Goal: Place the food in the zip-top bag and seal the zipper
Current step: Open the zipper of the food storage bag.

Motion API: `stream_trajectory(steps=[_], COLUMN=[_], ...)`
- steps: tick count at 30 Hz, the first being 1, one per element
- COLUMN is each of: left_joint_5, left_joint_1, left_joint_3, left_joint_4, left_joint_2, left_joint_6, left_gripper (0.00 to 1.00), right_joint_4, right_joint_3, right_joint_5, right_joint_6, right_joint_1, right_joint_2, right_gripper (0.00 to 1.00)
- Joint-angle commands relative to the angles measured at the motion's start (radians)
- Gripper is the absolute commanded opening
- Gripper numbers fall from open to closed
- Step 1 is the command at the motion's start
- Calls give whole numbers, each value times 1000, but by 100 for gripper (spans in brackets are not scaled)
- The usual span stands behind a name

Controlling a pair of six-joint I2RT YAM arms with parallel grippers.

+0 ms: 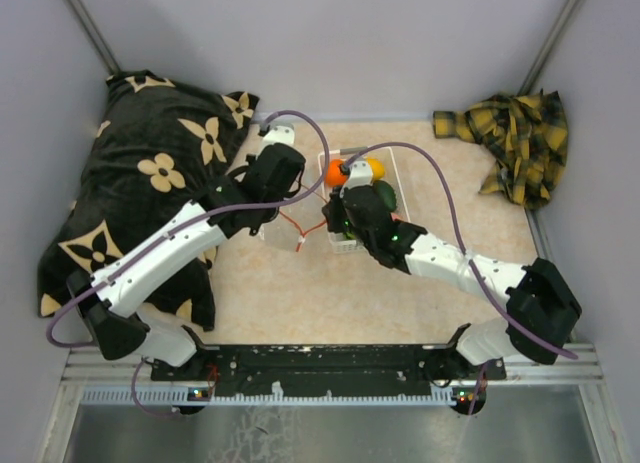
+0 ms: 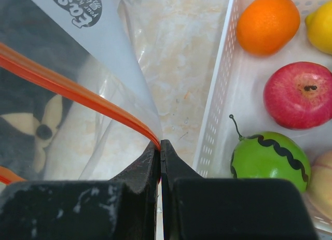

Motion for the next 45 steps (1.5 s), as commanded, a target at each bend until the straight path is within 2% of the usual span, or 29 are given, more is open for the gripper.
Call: stream_trajectory(steps=[1,5,10,15,20,24,28,33,35,45], left_joint_5=[-57,22,32,91,150,190,189,107,94,96], left_joint_1=[7,7,7,10,15,17,22,33,38,74], left_joint_3=[48,6,-68,-123,-141,-158,-167,-166,-168,-187], left_joint_4=[-49,5,66,116,133,151,151,128,126,144], left_joint_2=[24,29,54,54,48,26,16,4,-11,-66], left_joint_6=[72,80,62,58,58,54,58,66,70,88], left_gripper=[0,0,0,0,0,0,0,0,0,0], right_joint_4=[67,123,168,251,362,424,447,417,404,332], right_joint_3=[41,54,74,55,39,35,36,12,-4,-20], right_joint_5=[-40,-93,-115,-161,-257,-273,-264,-244,-244,-231], right_joint_6=[-18,-32,-38,-32,-29,-16,-6,-1,-2,12], right_joint_1=[-13,-14,-36,-56,-64,-67,-75,-116,-136,-171], right_joint_2=[-1,35,115,163,204,223,235,230,225,218], right_gripper=[0,0,14,21,34,38,35,16,11,3])
